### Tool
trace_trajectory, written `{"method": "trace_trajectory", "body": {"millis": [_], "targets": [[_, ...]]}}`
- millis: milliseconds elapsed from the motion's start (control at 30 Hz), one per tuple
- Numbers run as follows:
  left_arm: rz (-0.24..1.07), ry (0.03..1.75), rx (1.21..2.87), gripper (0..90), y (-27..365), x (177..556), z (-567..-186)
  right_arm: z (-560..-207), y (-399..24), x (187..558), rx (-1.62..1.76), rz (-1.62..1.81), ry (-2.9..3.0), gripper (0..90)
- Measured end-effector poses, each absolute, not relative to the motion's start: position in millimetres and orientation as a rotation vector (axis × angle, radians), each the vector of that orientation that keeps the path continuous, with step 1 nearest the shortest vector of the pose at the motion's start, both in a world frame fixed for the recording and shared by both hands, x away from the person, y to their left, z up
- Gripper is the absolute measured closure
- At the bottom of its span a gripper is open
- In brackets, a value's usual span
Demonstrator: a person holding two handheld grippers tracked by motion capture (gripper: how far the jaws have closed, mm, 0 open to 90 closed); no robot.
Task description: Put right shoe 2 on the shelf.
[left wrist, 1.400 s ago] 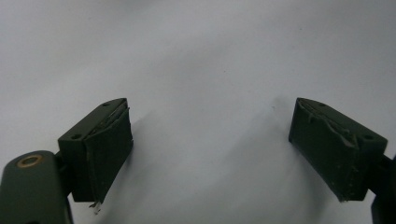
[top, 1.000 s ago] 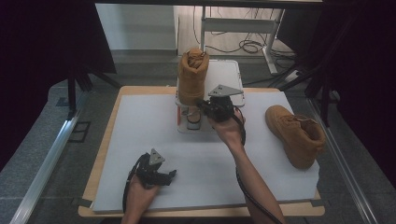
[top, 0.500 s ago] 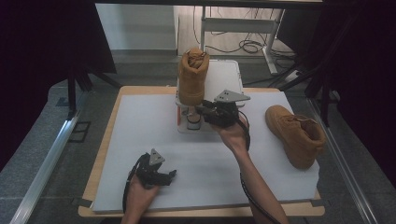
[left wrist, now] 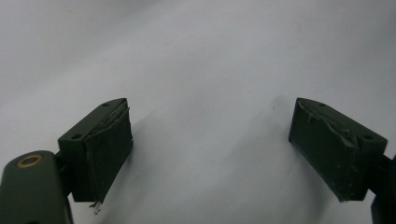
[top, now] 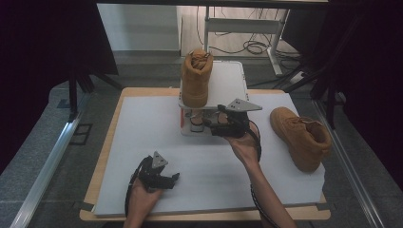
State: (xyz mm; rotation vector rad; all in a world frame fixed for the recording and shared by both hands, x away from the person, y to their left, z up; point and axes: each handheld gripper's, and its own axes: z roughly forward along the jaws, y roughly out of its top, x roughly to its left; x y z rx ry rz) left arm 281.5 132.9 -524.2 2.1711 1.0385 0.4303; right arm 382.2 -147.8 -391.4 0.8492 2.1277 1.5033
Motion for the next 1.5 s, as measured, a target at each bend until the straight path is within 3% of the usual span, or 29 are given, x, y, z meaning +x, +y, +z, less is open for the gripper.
{"method": "trace_trajectory", "body": {"millis": [200,467,1500], "targets": [[0.431,1.039,2.17,13.3,132.9,281.4,-524.2,-396.8,-155.5,376.8,0.848,1.483,2.132,12.4],[0.429,1.042,2.165,13.2,132.6,281.4,-524.4,-402.3,-167.0,367.8,0.853,1.484,2.106,0.2],[0.425,1.04,2.171,13.2,133.1,281.7,-524.2,-419.4,-247.8,337.5,1.032,1.378,1.939,0.0]]}}
